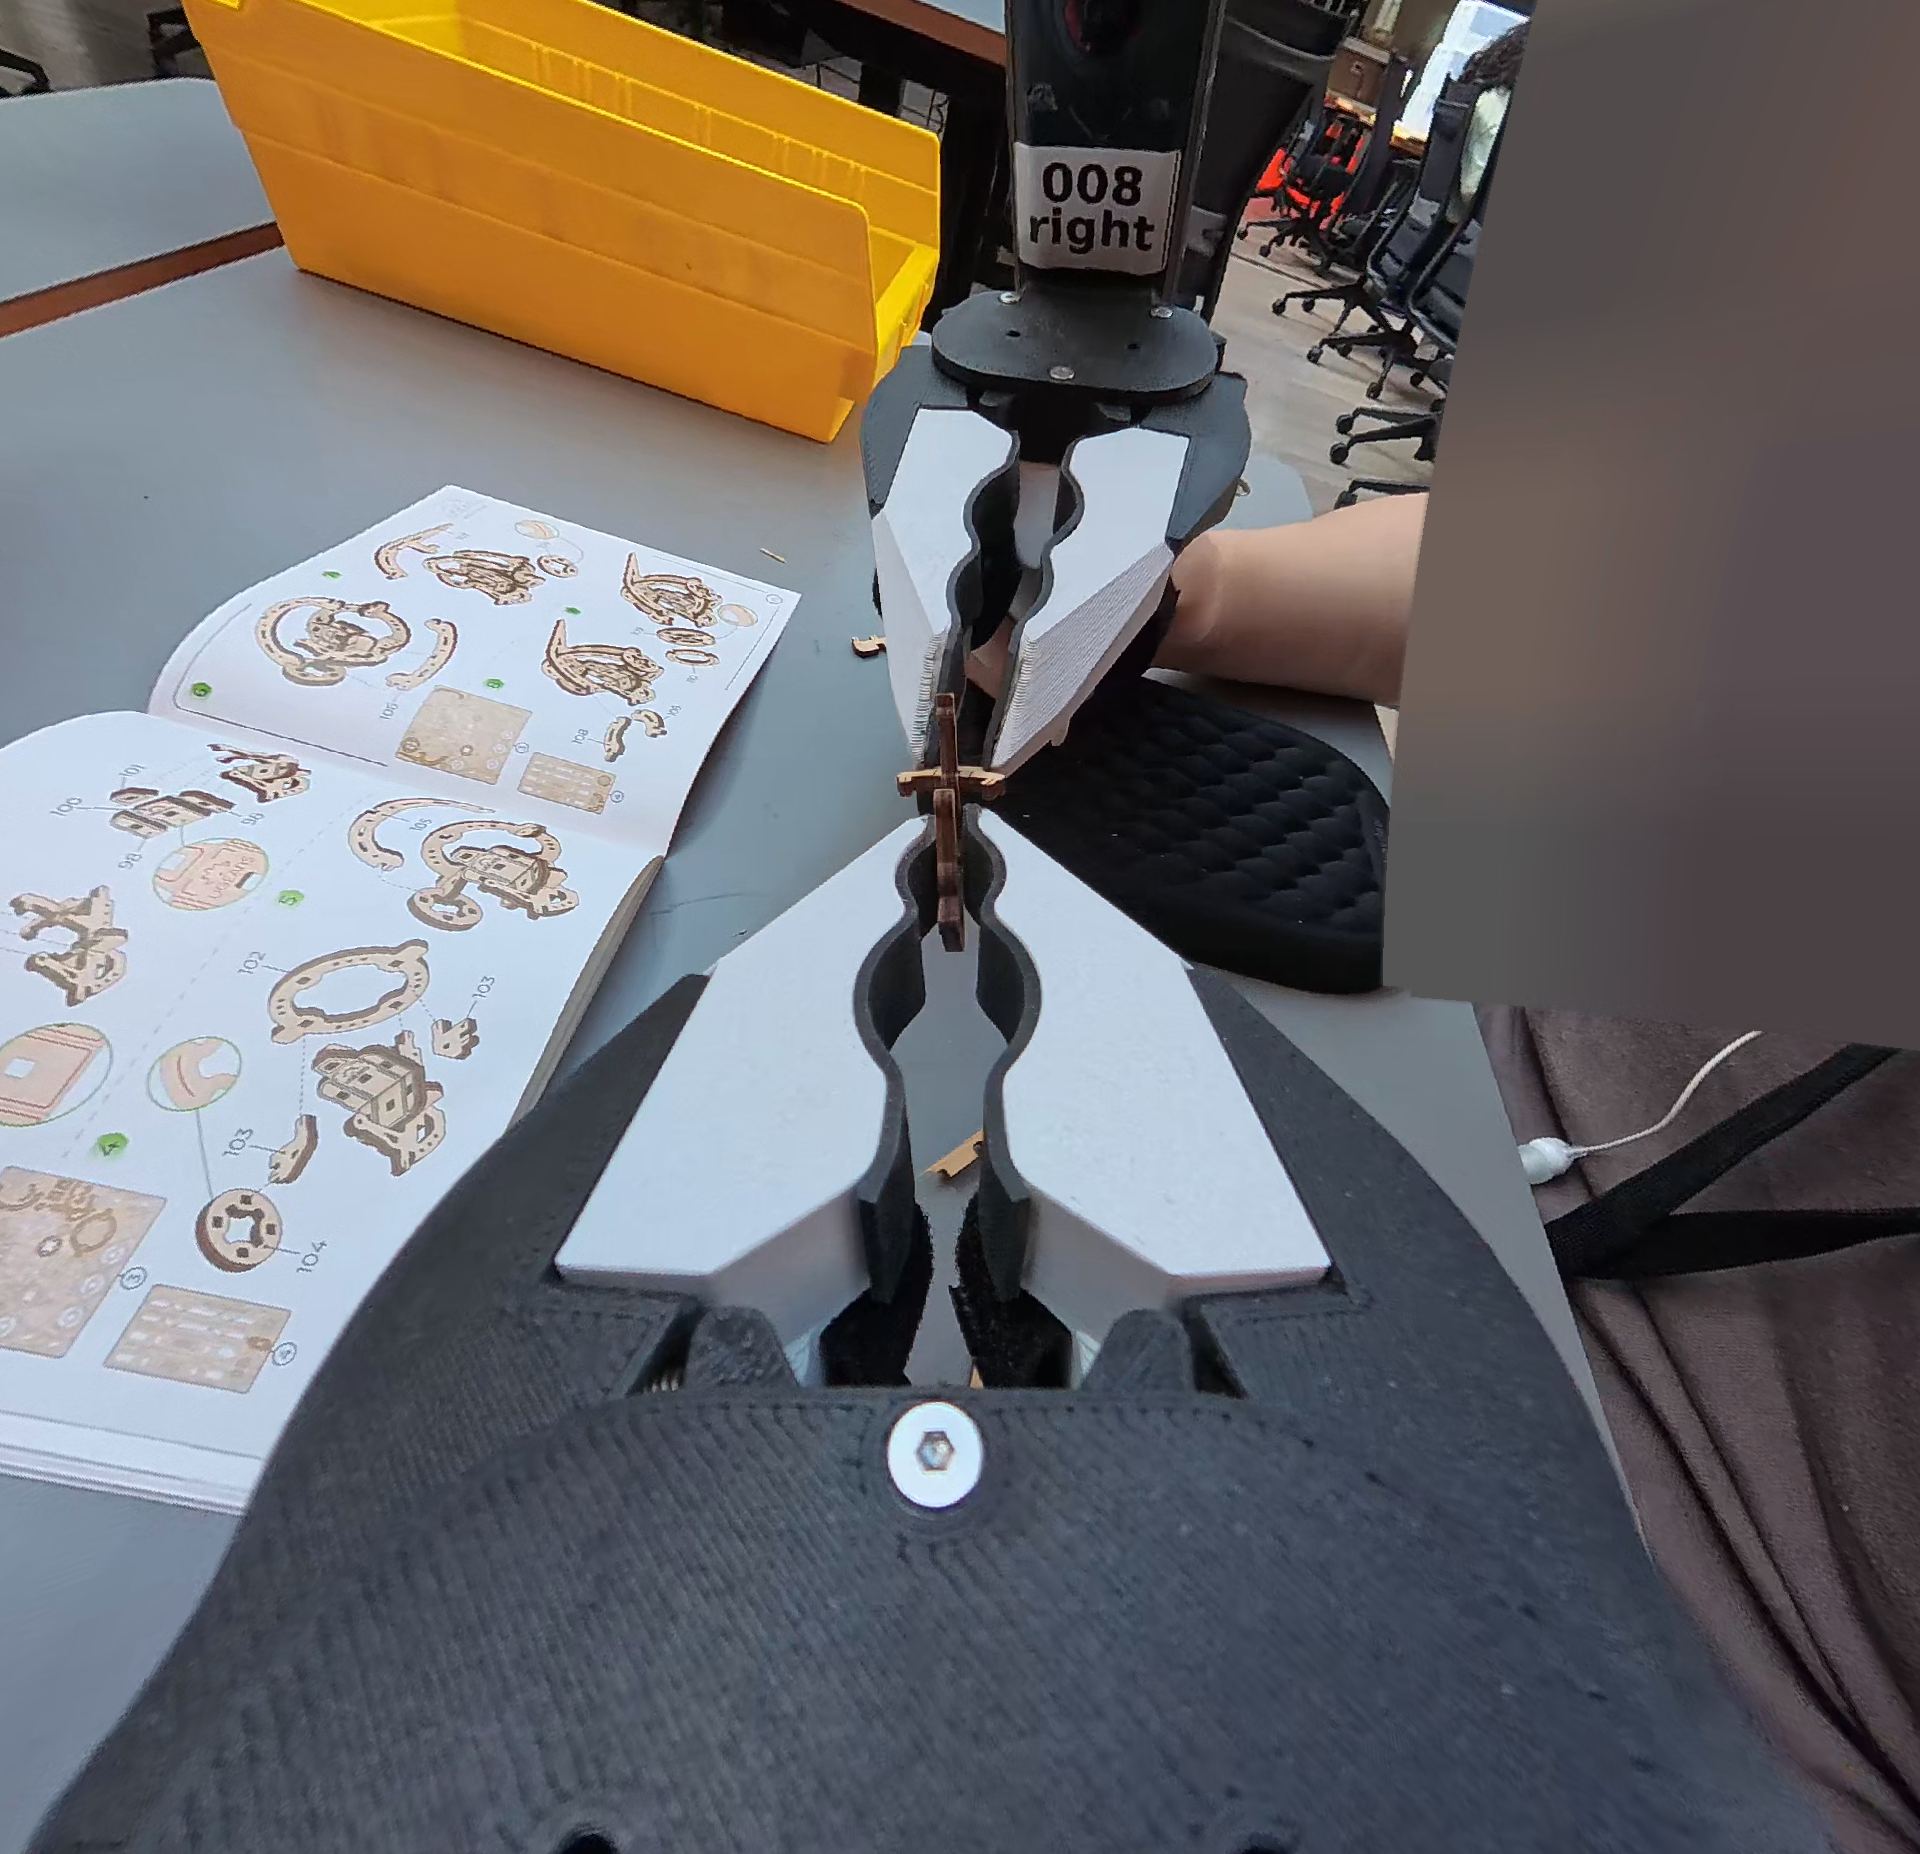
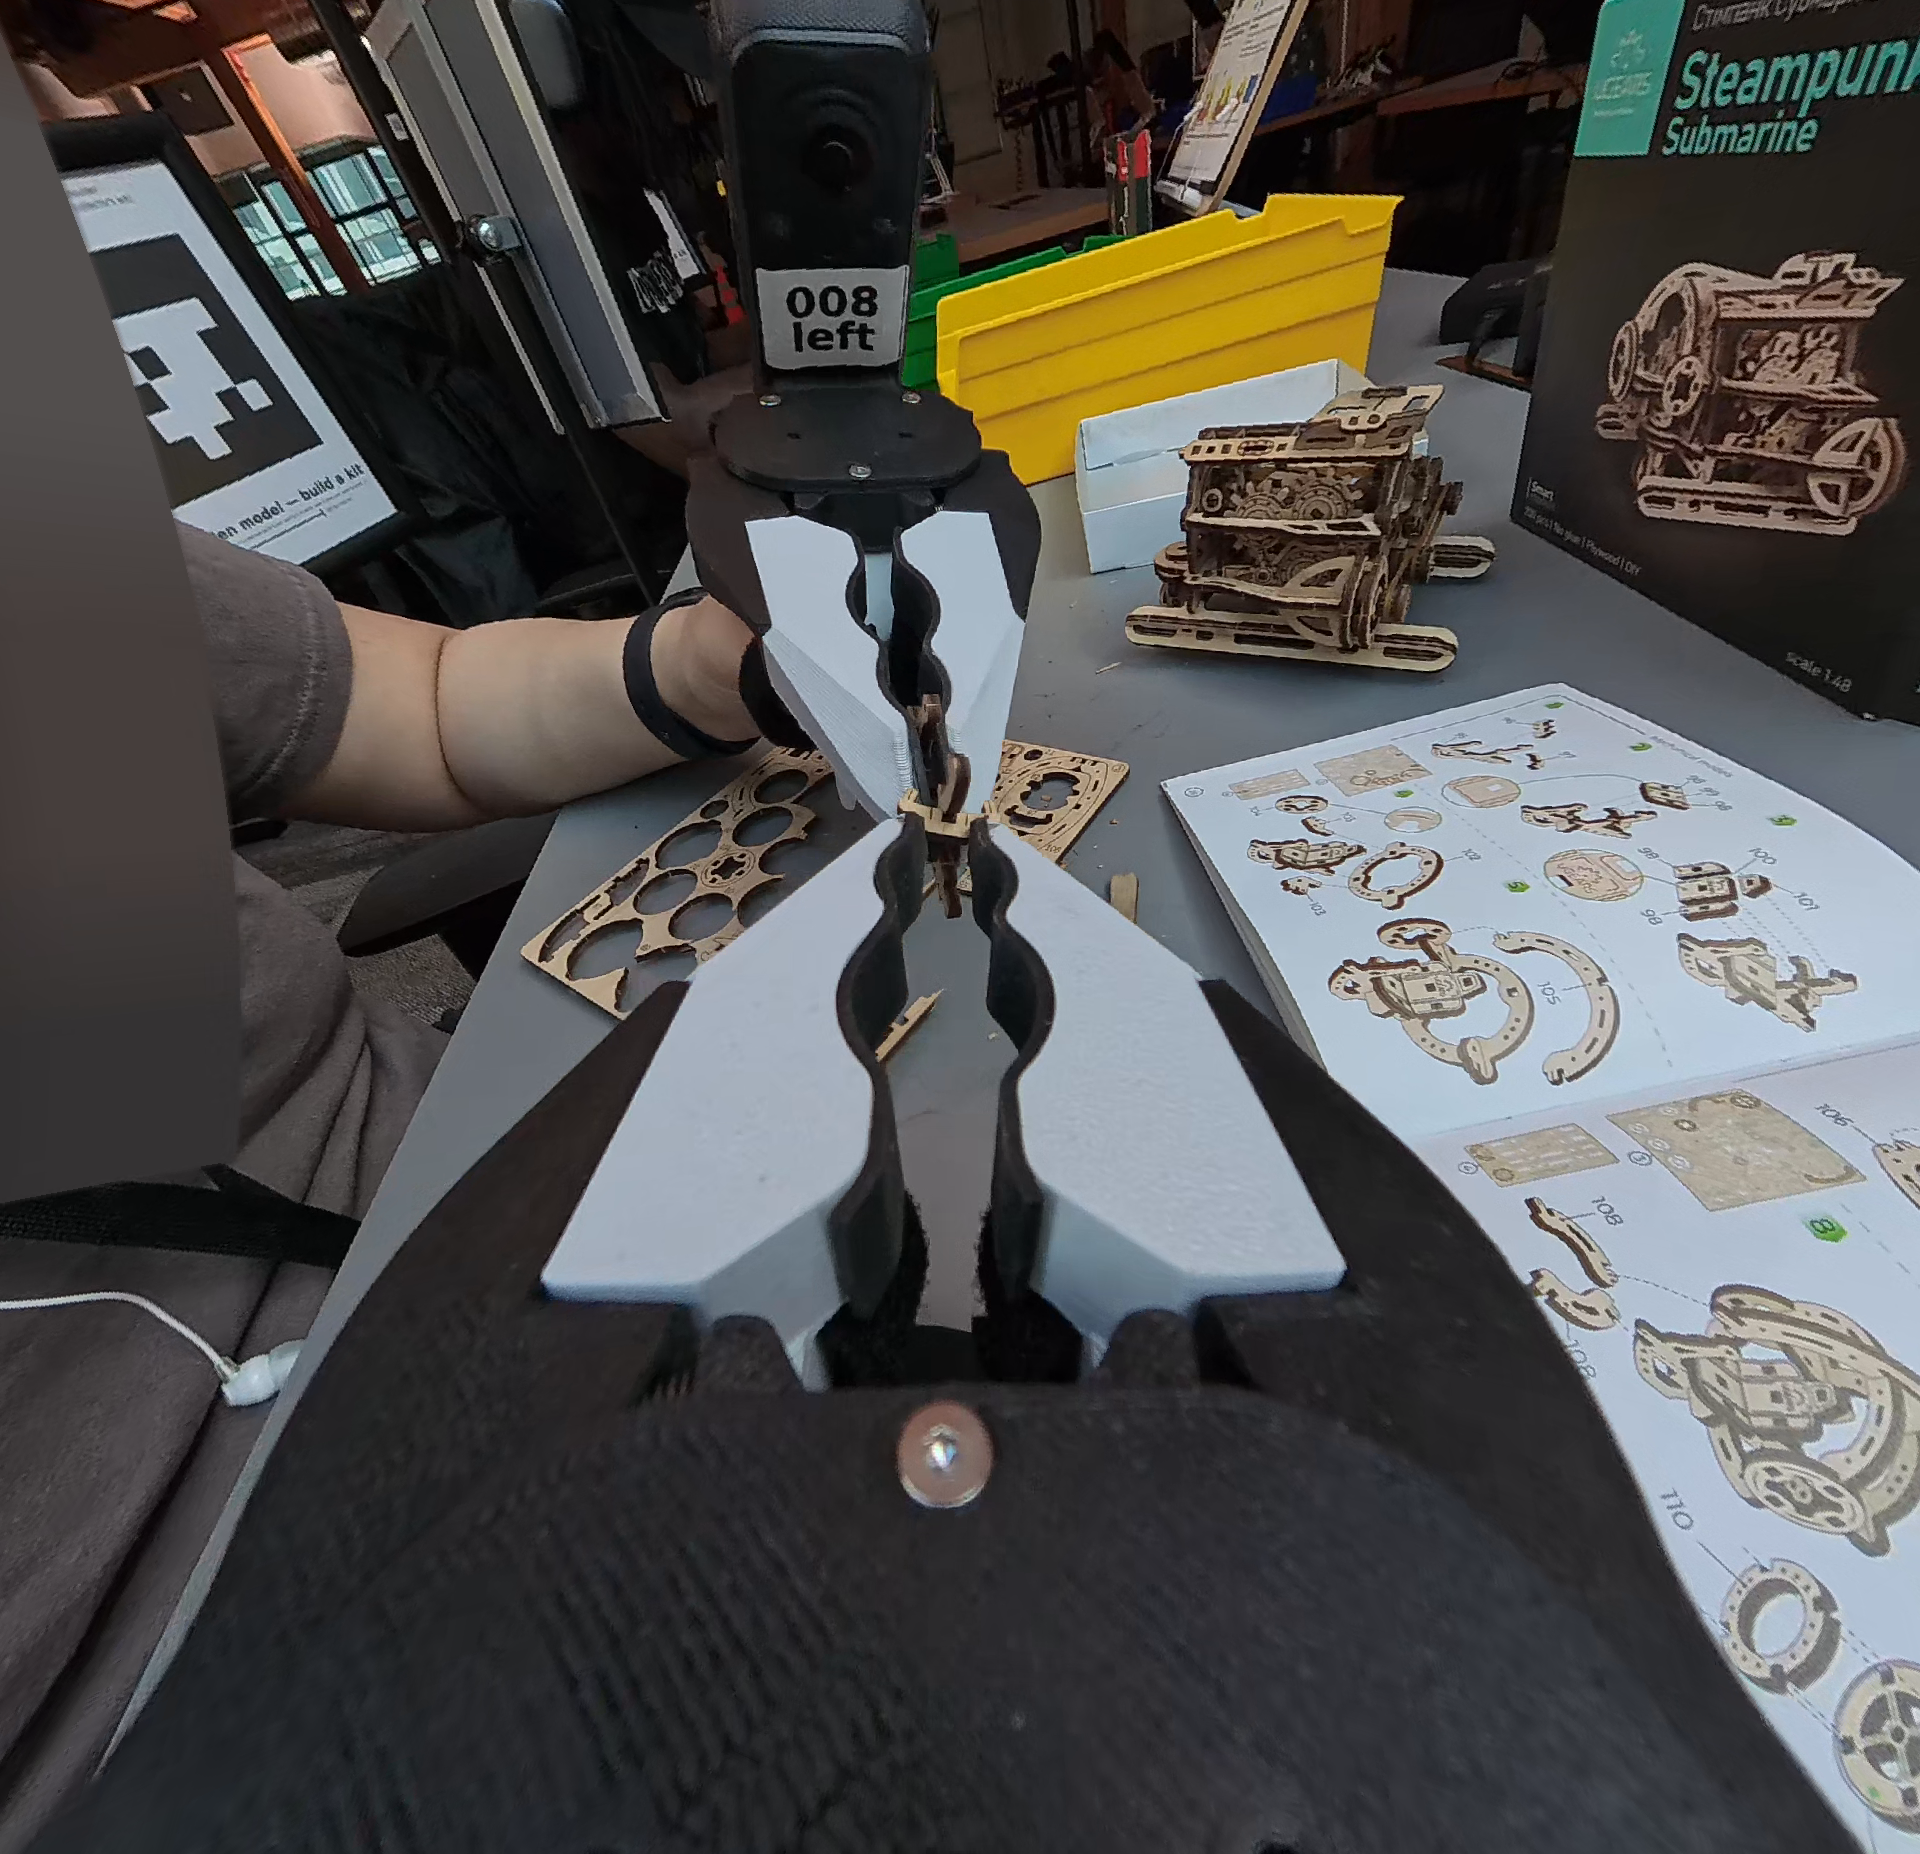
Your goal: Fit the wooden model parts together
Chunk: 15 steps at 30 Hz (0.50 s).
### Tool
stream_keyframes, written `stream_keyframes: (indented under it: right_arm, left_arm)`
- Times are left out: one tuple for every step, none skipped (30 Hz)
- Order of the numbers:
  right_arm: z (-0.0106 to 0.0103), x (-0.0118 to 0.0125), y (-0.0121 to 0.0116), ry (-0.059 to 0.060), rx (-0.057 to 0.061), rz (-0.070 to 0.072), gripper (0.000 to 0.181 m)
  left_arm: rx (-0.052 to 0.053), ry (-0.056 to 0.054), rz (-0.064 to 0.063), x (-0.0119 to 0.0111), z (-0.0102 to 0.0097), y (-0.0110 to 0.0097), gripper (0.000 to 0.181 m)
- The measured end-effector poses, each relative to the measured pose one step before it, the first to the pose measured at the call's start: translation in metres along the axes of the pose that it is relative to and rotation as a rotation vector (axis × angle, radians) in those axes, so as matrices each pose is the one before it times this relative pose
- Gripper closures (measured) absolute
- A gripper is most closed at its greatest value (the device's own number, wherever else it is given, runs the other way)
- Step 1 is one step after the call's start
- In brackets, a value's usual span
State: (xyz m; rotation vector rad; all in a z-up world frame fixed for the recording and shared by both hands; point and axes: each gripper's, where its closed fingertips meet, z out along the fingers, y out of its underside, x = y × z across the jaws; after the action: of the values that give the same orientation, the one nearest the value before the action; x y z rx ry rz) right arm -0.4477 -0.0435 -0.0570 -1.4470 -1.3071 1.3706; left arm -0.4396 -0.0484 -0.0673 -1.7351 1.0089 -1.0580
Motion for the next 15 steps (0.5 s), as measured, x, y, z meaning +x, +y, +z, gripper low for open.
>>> stream_keyframes:
  right_arm:
    - [0.00056, 0.00017, 0.00025, 0.0046, -0.0013, 0.0024, 0.175]
    - [0.00013, -0.00053, -0.00043, -0.0046, 0.0040, 0.0103, 0.174]
    - [-0.00019, -0.00097, -0.00077, -0.0129, 0.0059, 0.0183, 0.174]
    - [-0.00039, -0.00126, -0.00175, -0.0142, 0.0134, 0.0189, 0.175]
    - [-0.00023, -0.00082, -0.00176, -0.0088, 0.0145, 0.0137, 0.175]
    - [0.00008, -0.00065, -0.00144, -0.0031, 0.0103, 0.0062, 0.174]
    - [0.00001, -0.00055, -0.00149, 0.0022, 0.0103, -0.0017, 0.175]
    - [0.00024, -0.00037, -0.00141, 0.0064, 0.0086, -0.0046, 0.175]
    - [0.00004, -0.00058, -0.00139, 0.0044, 0.0085, -0.0060, 0.175]
    - [0.00008, -0.00096, -0.00149, 0.0018, 0.0092, -0.0057, 0.175]
    - [-0.00017, -0.00150, -0.00149, -0.0039, 0.0088, -0.0070, 0.175]
    - [-0.00015, -0.00202, -0.00124, -0.0108, 0.0085, -0.0034, 0.175]
    - [-0.00029, -0.00173, -0.00092, -0.0127, 0.0055, 0.0035, 0.175]
    - [-0.00023, -0.00122, -0.00077, -0.0089, 0.0045, 0.0024, 0.175]
    - [-0.00024, -0.00144, -0.00055, -0.0097, 0.0046, -0.0027, 0.175]
  left_arm:
    - [-0.0043, -0.0047, 0.0090, -0.00026, -0.00039, 0.00035, 0.181]
    - [0.0006, 0.0002, 0.0070, 0.00045, -0.00042, -0.00024, 0.181]
    - [0.0036, 0.0067, 0.0038, 0.00124, -0.00032, -0.00072, 0.181]
    - [0.0100, 0.0080, 0.0009, 0.00110, -0.00054, -0.00155, 0.181]
    - [0.0107, 0.0093, -0.0082, 0.00101, -0.00048, -0.00147, 0.181]
    - [0.0103, 0.0107, -0.0118, 0.00075, -0.00058, -0.00129, 0.181]
    - [0.0121, 0.0099, -0.0108, 0.00047, -0.00061, -0.00135, 0.181]
    - [0.0111, 0.0086, -0.0093, 0.00032, -0.00050, -0.00115, 0.181]
    - [0.0108, 0.0087, -0.0053, 0.00066, -0.00053, -0.00128, 0.181]
    - [0.0097, 0.0096, -0.0035, 0.00102, -0.00051, -0.00116, 0.181]
    - [0.0081, 0.0123, -0.0029, 0.00163, -0.00042, -0.00124, 0.181]
    - [0.0068, 0.0140, -0.0003, 0.00208, -0.00031, -0.00109, 0.181]
    - [0.0047, 0.0112, 0.0007, 0.00179, -0.00006, -0.00071, 0.181]
    - [0.0038, 0.0086, -0.0001, 0.00135, 0.00003, -0.00044, 0.181]
    - [0.0029, 0.0092, -0.0005, 0.00143, 0.00006, -0.00045, 0.181]
